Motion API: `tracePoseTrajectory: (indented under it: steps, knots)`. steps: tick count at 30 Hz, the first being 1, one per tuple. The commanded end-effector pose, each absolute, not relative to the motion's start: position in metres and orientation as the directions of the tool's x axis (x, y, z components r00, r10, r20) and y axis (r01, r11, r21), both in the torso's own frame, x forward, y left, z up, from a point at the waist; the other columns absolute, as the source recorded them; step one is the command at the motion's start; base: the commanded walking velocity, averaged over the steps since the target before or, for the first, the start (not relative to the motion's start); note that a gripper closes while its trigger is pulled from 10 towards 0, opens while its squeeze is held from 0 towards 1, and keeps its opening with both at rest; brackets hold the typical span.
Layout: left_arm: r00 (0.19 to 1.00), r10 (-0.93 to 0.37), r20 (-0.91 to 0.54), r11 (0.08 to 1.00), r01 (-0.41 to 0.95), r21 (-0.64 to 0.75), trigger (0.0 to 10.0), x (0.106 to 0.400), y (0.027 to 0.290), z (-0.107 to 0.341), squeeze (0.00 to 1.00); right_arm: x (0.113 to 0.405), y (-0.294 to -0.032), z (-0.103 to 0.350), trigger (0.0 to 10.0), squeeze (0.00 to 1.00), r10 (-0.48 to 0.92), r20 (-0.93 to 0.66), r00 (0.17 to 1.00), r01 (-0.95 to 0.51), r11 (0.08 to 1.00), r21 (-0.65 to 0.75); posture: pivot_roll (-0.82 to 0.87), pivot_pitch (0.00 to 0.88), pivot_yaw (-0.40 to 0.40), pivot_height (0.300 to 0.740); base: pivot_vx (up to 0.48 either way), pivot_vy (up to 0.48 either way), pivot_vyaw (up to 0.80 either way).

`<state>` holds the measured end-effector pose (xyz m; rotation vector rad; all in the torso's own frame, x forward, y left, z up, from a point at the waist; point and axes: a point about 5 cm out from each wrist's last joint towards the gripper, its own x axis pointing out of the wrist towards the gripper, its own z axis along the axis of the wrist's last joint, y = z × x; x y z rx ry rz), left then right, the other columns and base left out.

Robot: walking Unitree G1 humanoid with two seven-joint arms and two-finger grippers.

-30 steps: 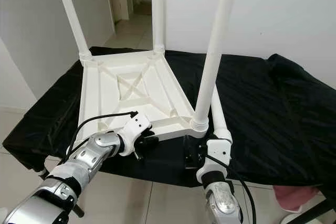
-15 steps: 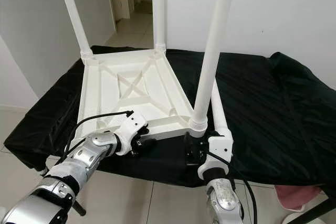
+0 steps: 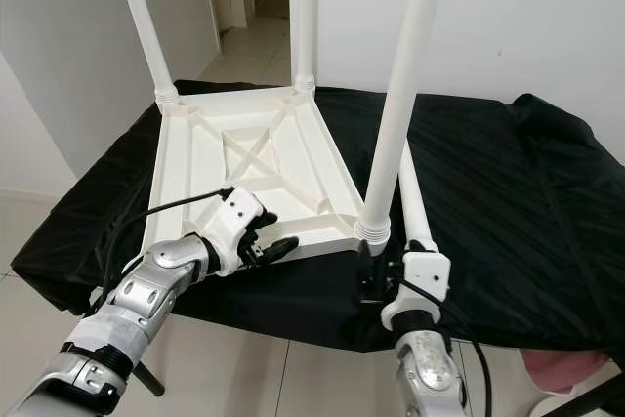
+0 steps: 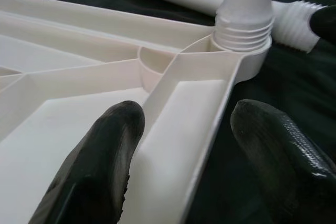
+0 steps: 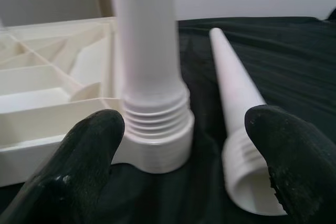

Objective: Building children table

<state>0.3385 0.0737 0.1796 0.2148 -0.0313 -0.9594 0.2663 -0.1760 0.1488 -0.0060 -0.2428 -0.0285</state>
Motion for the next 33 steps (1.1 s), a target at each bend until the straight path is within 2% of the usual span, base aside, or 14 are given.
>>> tracePoseTrajectory:
  steps: [1, 7, 13, 33]
  knots:
    - [0.409, -0.909, -0.084, 0.394, 0.907, 0.145, 10.0, 0.325, 0.069, 0.178, 0.00, 0.266, -0.180, 0.143, 10.0, 0.00, -0.045, 0.223, 0.974, 0.048, 0.999, -0.008, -0.07, 0.129, 0.049, 0.740, 0.000, 0.000, 0.00]
    - [0.372, -0.928, -0.036, 0.367, 0.925, 0.100, 10.0, 0.300, 0.070, 0.182, 0.00, 0.271, -0.198, 0.142, 10.0, 0.00, -0.090, 0.221, 0.971, 0.098, 0.995, -0.022, -0.07, 0.141, 0.049, 0.740, 0.000, 0.000, 0.00]
    - [0.401, -0.916, -0.013, 0.399, 0.914, 0.079, 10.0, 0.288, 0.069, 0.188, 0.00, 0.280, -0.210, 0.136, 10.0, 0.00, -0.095, 0.200, 0.975, 0.105, 0.994, -0.038, -0.04, 0.152, 0.043, 0.740, 0.000, 0.000, 0.00]
    - [0.445, -0.895, -0.016, 0.445, 0.895, 0.031, 10.0, 0.274, 0.070, 0.192, 0.00, 0.323, -0.215, 0.117, 10.0, 0.00, -0.020, 0.098, 0.995, 0.018, 0.999, 0.027, 0.01, 0.148, 0.035, 0.740, 0.000, 0.000, 0.00]
